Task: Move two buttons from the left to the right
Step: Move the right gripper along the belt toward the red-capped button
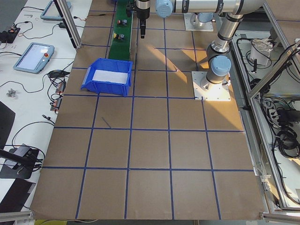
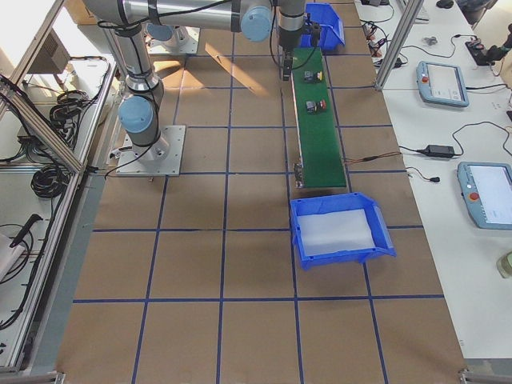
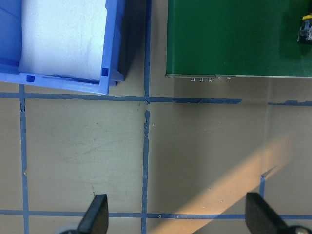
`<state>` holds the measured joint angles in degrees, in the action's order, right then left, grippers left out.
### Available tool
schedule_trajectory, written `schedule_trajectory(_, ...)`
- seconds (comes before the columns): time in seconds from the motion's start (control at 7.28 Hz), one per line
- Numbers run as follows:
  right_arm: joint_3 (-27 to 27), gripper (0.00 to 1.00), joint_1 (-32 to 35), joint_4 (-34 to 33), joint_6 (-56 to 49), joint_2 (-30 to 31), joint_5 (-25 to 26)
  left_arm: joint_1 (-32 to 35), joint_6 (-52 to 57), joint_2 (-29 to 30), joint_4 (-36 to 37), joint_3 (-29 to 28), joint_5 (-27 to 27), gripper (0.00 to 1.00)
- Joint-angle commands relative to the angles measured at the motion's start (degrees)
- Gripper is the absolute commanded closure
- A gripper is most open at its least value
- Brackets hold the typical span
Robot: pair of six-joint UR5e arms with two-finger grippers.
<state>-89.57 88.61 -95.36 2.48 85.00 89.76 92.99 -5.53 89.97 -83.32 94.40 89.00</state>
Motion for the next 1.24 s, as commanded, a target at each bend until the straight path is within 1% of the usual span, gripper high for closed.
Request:
schedule_trajectory(0.0, 0.2, 0.00, -0.2, 0.0, 0.0, -0.2, 0.0, 0.0, 0.1, 0.0, 0.0, 0.0, -0.1, 0.00)
schedule_trajectory(0.27, 0.9, 0.00, -0.4, 0.0, -0.1, -1.5, 0.2, 0.0, 0.1, -0.1, 0.0, -0.1, 0.0, 0.00)
schedule_trajectory(0.41, 2.7, 0.00, -1.6, 0.1, -0.1, -2.8, 0.0, 0.0, 0.1, -0.2, 0.0, 0.0, 0.0, 0.00)
schedule_trajectory(0.55, 5.8, 0.00, -3.7, 1.3, -0.3, -3.3, 0.0, 0.0, 0.1, -0.1, 0.0, -0.2, 0.0, 0.00)
schedule_trajectory(0.69, 7.5, 0.01, -4.3, 2.9, -1.8, -5.3, 0.2, 0.0, 0.1, -0.1, 0.0, 0.0, 0.0, 0.00)
schedule_trajectory(0.82, 8.1, 0.01, -4.6, 2.6, -2.1, -8.3, 0.2, 0.0, 0.2, 0.0, 0.0, 0.0, 0.0, 0.00)
schedule_trajectory(1.1, 11.6, 0.01, -7.3, 2.6, -2.1, -12.3, 0.2, 0.0, 0.1, 0.0, 0.0, 0.1, 0.0, 0.00)
